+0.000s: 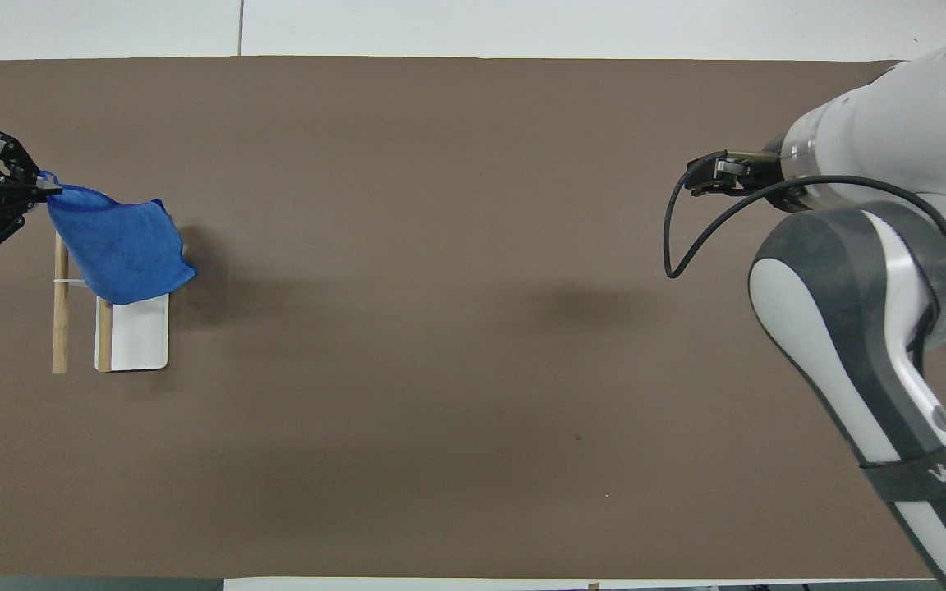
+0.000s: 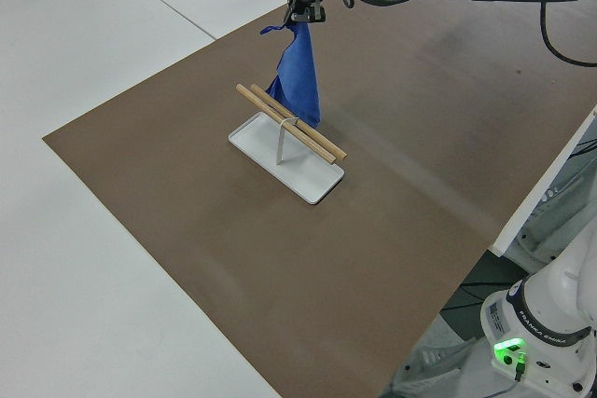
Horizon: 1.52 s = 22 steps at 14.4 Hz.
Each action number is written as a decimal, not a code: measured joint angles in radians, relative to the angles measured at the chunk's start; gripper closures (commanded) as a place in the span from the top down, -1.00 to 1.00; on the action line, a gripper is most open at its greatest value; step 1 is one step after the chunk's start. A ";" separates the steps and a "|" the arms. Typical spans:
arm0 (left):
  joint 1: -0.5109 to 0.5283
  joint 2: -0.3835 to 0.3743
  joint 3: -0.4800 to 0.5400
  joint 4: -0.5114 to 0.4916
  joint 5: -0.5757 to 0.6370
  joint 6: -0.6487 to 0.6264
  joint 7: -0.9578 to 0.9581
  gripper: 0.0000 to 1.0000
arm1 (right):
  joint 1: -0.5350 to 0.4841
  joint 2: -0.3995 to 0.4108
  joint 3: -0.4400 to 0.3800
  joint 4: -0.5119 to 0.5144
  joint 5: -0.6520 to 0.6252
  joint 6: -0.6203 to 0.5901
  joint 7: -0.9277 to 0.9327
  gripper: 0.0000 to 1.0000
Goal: Right arm passes towel to left arm to hang
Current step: 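Drape the towel over the wooden rack bar with the left gripper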
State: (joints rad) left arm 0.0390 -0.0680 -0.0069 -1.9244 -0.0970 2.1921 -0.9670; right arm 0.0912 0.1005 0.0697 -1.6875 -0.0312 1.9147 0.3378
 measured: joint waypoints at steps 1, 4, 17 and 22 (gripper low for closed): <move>0.021 -0.002 0.001 0.003 0.001 -0.036 -0.001 -1.00 | -0.016 -0.020 0.000 0.018 -0.002 -0.045 -0.016 1.00; 0.063 -0.020 0.002 0.010 0.063 -0.140 -0.052 -1.00 | -0.063 -0.084 -0.001 0.036 -0.002 -0.147 -0.060 1.00; 0.131 0.125 0.003 0.149 0.242 -0.095 -0.249 -1.00 | -0.082 -0.103 -0.066 0.114 -0.002 -0.398 -0.159 1.00; 0.135 0.218 0.003 0.152 0.243 0.015 -0.250 -1.00 | -0.088 -0.103 -0.088 0.111 -0.002 -0.395 -0.177 1.00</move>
State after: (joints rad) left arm 0.1741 0.1500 -0.0039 -1.7725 0.1462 2.2076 -1.2166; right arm 0.0030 -0.0024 -0.0182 -1.5760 -0.0333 1.5199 0.1612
